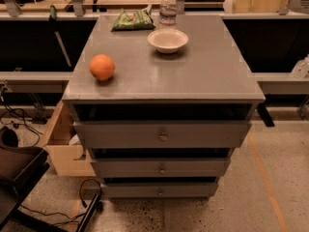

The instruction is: Pick water bottle from paper bowl and place on counter

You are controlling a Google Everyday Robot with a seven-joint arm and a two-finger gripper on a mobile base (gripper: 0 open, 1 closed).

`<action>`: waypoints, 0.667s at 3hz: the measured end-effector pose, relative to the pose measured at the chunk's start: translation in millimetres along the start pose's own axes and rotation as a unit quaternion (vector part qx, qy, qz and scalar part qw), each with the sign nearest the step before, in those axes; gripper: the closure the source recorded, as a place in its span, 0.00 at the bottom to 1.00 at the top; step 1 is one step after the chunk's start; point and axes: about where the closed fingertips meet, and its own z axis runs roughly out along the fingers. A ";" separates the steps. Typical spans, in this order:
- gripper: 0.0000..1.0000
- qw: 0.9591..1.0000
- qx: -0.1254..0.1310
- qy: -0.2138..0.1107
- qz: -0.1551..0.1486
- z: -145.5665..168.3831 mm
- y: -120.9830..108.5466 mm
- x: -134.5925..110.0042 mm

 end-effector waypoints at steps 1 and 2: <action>0.00 1.000 0.008 -0.002 -0.003 0.1 -4.0 -2.1; 0.00 1.000 0.005 -0.004 0.010 12.3 2.1 3.1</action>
Offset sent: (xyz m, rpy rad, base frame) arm 0.0177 0.0169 -0.0181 0.0525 0.0260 -0.0155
